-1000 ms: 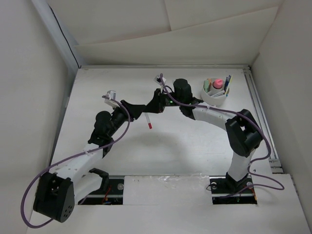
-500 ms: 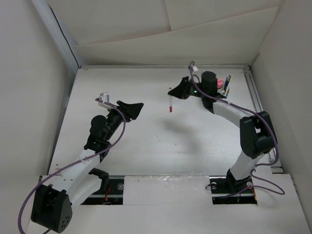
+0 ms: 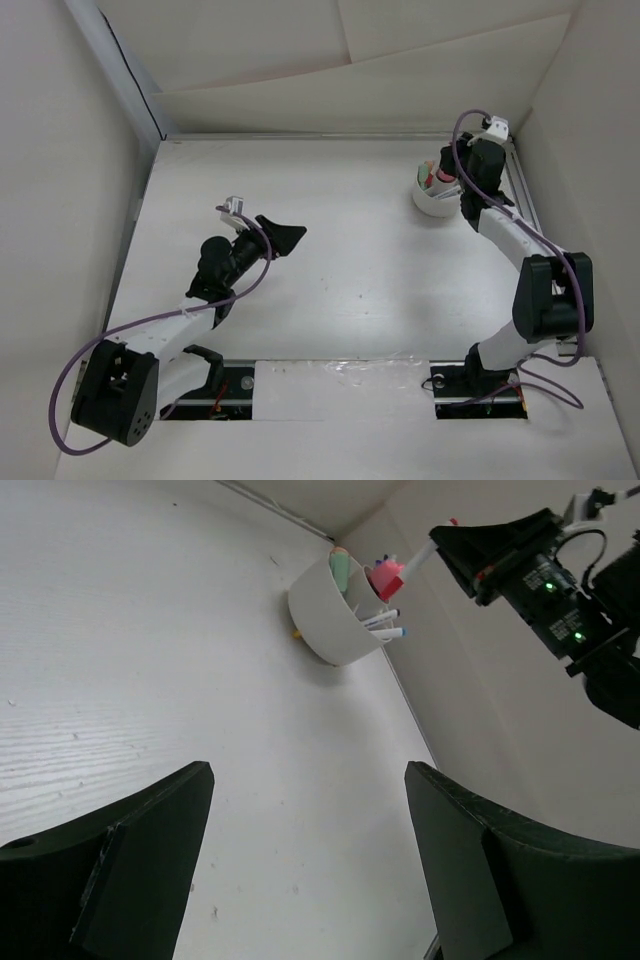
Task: Sort the stationery into containers
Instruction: Place the stationery into the container
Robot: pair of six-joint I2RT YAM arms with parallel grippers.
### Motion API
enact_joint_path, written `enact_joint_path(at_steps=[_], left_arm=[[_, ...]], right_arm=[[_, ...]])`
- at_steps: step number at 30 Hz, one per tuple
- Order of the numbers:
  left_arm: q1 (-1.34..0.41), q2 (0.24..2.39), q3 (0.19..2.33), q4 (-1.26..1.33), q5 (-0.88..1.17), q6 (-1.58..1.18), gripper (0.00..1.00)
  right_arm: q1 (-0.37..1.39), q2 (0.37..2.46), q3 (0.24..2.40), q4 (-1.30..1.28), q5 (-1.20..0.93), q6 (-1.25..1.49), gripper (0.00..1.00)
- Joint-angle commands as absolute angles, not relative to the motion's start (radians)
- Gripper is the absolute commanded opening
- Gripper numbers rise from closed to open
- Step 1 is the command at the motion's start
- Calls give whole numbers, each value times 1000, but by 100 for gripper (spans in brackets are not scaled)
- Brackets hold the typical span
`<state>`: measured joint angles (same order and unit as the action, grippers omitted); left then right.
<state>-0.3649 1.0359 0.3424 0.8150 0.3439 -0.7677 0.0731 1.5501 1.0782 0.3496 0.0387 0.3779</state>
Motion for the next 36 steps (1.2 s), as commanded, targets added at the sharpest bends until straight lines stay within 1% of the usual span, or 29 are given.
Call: enact_joint_path(at_steps=[1,5,10,20,24,28,29,32,35,36], left_arm=[[-367,1040,319,971,414,-788,75],[-385,1051,307,968,426,-778,76],[-385,1051,327,956,436,-767,77],[-385,1060,327,945,436,-758,77],[-385,1069,327,954,436,-758,77],[-385,1069,327,945,426,-758,79],[-385,1069,327,945,426,-758,79],[-385,1069,336,934,426,-758,79],[-385,1069,336,934,426,-758,79],[-385,1069,336,934,426,-758,79]], right_arm=[[75,1586,1121,356,248,337,2],[104,1595,1121,345,435,327,0],[124,1615,1121,345,549,327,0],[169,1649,1101,345,650,318,0],[199,1658,1092,345,660,327,0],[210,1658,1072,345,679,345,15],[221,1649,1072,345,680,345,22],[221,1649,1072,345,680,354,32],[221,1640,1063,334,680,354,38],[230,1631,1063,334,680,354,44]])
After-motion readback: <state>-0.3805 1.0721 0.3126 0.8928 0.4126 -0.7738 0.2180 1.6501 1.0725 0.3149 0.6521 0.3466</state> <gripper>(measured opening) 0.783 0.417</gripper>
